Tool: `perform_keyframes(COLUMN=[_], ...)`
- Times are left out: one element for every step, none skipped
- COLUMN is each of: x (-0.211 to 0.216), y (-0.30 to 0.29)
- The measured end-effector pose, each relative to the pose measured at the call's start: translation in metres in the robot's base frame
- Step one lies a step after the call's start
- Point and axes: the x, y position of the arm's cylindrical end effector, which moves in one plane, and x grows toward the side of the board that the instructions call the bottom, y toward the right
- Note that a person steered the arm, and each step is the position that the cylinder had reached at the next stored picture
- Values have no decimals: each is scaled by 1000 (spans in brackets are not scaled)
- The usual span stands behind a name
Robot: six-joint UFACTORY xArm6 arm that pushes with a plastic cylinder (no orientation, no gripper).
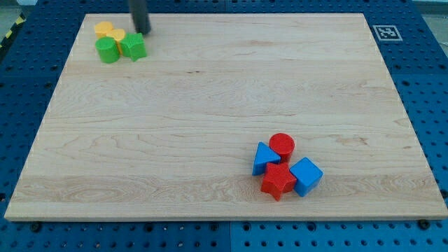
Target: Move the yellow hexagon down a bit
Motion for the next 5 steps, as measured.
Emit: perform_keyframes(x=[-9,-32,-49,-48,-44], y=[-39,-15,-17,-38,-69])
